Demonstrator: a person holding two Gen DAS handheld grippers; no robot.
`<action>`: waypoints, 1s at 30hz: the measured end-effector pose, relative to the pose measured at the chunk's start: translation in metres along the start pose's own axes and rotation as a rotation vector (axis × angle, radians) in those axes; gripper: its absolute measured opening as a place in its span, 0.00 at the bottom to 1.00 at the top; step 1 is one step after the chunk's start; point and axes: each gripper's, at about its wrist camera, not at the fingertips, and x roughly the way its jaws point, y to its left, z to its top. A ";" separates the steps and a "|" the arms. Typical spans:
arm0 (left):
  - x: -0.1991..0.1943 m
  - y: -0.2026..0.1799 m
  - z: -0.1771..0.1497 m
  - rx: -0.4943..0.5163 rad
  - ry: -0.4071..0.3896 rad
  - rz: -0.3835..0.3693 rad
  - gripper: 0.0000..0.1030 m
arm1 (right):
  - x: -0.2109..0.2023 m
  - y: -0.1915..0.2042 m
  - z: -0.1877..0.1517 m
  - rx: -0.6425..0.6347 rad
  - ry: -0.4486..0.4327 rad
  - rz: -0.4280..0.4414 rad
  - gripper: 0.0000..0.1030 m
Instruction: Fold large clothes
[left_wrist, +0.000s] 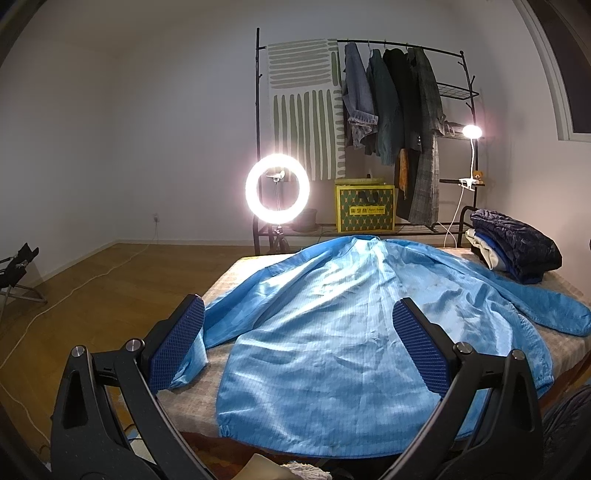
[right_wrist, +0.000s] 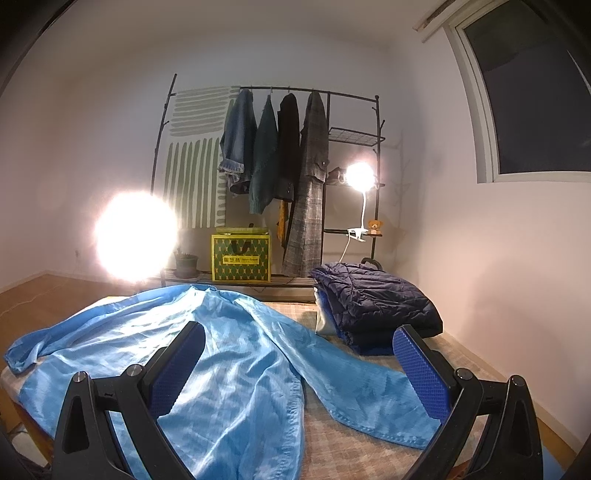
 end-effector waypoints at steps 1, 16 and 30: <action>0.000 0.002 -0.001 -0.001 0.003 0.001 1.00 | -0.002 0.002 -0.001 0.003 0.000 0.008 1.00; -0.006 0.012 -0.015 -0.003 0.019 0.029 1.00 | -0.015 0.033 -0.016 -0.020 0.012 0.073 1.00; -0.005 0.009 -0.020 0.014 0.027 0.037 1.00 | -0.007 0.040 -0.015 -0.026 0.031 0.081 1.00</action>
